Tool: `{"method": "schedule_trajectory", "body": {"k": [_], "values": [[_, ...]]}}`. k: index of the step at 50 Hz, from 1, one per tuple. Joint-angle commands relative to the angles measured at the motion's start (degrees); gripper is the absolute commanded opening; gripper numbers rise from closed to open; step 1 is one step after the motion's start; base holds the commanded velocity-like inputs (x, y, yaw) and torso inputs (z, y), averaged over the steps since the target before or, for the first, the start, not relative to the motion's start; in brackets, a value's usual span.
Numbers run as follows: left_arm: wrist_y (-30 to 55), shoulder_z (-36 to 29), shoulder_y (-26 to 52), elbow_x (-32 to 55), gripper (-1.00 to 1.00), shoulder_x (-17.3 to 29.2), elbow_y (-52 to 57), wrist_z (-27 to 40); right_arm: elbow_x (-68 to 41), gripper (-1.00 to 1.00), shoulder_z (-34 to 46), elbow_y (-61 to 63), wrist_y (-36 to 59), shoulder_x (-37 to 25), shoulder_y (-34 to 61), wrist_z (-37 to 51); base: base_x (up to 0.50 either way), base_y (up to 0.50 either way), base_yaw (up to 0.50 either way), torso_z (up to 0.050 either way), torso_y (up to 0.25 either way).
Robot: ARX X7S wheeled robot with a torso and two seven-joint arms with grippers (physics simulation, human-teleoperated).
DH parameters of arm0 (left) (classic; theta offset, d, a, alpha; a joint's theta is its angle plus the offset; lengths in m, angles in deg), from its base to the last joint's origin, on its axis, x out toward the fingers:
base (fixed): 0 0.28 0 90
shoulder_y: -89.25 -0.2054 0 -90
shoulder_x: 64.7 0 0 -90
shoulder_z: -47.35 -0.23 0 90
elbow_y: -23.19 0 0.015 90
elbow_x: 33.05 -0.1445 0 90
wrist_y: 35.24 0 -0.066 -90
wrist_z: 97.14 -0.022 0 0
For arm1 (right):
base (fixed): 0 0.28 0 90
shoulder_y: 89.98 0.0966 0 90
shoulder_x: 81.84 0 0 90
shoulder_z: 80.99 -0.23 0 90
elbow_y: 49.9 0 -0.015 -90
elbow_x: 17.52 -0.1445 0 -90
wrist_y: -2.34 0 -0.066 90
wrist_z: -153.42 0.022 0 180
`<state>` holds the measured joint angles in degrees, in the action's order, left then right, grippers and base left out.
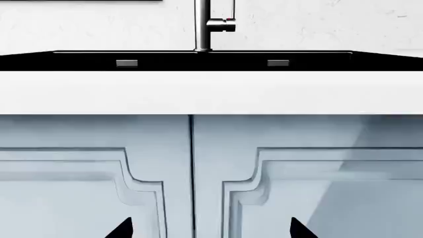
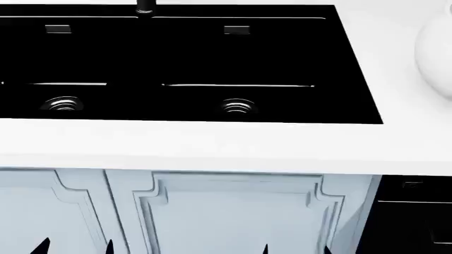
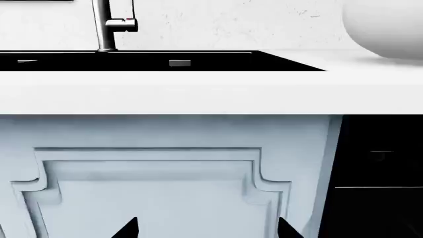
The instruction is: There is a mixed pile of frozen fruits and vegetables on the counter. Locate all the frozen vegetables and place the items in a bowl on the counter. Take all the frozen fruits and defrost them in a running sink.
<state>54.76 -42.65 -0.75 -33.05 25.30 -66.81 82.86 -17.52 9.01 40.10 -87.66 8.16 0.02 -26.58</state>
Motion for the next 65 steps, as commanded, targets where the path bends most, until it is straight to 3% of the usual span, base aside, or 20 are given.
{"method": "schedule_trajectory", "body": {"k": [1, 10, 11, 12, 26, 65], "values": [[0.0, -0.6, 0.0, 0.6, 1.00, 0.6, 0.0, 0.6, 0.0, 1.00, 0.5, 1.1, 0.8, -0.2, -0.3, 0.5, 0.00, 0.00, 0.00, 0.000, 0.000], [1.1, -2.6, 0.4, 3.3, 1.00, 2.2, -0.1, 1.7, -1.9, 1.00, 2.7, -0.6, 0.5, -2.2, 0.6, 3.1, 0.00, 0.00, 0.00, 0.000, 0.000], [4.1, -2.9, -5.4, 5.0, 1.00, 3.0, 5.4, 5.8, -5.0, 1.00, 5.1, 2.4, -2.0, -3.1, -1.9, 3.3, 0.00, 0.00, 0.00, 0.000, 0.000], [1.2, -0.6, 0.1, 1.7, 1.00, 0.6, 0.3, -0.2, -0.2, 1.00, 0.7, -0.6, 0.5, -0.5, 0.6, 1.1, 0.00, 0.00, 0.00, 0.000, 0.000], [1.0, -3.3, 0.5, 5.2, 1.00, 3.0, -0.3, 1.3, -1.8, 1.00, 3.6, -0.7, 1.1, -2.9, 0.7, 4.3, 0.00, 0.00, 0.00, 0.002, 0.000], [0.9, -5.9, 1.1, 8.7, 1.00, 5.4, -0.8, 4.8, -3.7, 1.00, 6.9, -0.7, 0.1, -5.6, 0.8, 8.4, 0.00, 0.00, 0.00, 0.049, 0.000]]}}
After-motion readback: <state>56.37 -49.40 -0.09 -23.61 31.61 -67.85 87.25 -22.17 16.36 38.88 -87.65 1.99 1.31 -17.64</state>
